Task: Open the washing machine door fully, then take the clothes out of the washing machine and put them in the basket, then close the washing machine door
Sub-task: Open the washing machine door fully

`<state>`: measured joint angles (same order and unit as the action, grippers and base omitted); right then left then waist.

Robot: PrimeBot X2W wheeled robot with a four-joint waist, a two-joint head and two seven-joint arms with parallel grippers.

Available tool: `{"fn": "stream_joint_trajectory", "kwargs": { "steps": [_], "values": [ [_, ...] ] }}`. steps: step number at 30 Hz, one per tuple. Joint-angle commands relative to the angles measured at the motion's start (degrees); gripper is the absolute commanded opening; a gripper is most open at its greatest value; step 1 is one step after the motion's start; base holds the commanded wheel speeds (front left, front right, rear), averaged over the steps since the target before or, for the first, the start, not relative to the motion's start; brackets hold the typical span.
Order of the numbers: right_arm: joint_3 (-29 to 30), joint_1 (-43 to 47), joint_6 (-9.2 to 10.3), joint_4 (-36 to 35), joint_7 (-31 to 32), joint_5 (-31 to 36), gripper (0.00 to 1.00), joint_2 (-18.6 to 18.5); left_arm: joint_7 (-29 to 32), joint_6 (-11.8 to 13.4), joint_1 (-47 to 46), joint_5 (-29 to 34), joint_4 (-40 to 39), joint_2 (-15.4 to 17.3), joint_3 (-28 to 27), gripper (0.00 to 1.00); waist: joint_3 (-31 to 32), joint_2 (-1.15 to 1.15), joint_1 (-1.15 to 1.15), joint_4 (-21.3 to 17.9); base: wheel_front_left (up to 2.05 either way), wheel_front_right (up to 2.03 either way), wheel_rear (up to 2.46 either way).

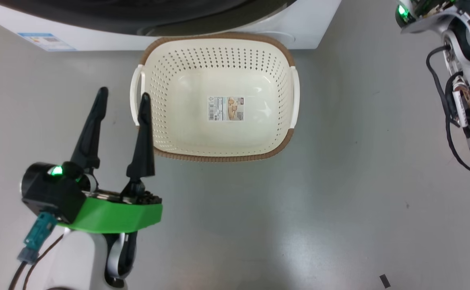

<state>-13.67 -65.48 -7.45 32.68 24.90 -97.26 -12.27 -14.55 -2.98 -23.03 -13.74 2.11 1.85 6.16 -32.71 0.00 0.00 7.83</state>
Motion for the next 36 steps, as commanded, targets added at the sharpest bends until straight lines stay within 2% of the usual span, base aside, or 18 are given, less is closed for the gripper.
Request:
{"fn": "stream_joint_trajectory", "kwargs": {
  "steps": [1, 10, 26, 36],
  "values": [
    [0.4, -1.5, -0.03, -1.0, 0.5, 0.1, 0.0, 1.2, -0.4, 0.4, -0.3, -0.2, -1.5, 1.0, -1.0, 1.0, -0.4, 0.0, 0.0, 0.3, 0.0, 0.0, 0.0],
    [0.8, -3.9, -0.03, 1.0, 1.9, 2.0, 0.0, 2.5, -0.4, 0.0, -0.6, 1.1, -0.6, 1.0, -0.6, 1.0, -0.7, 0.0, 0.0, 0.7, 0.0, 0.0, 0.0],
    [0.9, -7.9, -0.03, 5.1, 3.1, 5.3, 0.0, 1.7, -0.4, -0.3, -1.1, 1.2, 0.2, 1.0, 0.0, 1.0, -1.6, 0.0, 0.0, 4.2, 0.0, 0.0, 0.0],
    [0.0, -8.6, -0.03, 6.1, 8.3, 4.7, 0.0, 2.3, -0.4, -0.2, -1.0, 1.3, 0.6, 1.0, -0.6, 1.0, -1.5, 0.0, 0.0, 3.6, 0.0, 0.0, 0.0]
  ]
}}
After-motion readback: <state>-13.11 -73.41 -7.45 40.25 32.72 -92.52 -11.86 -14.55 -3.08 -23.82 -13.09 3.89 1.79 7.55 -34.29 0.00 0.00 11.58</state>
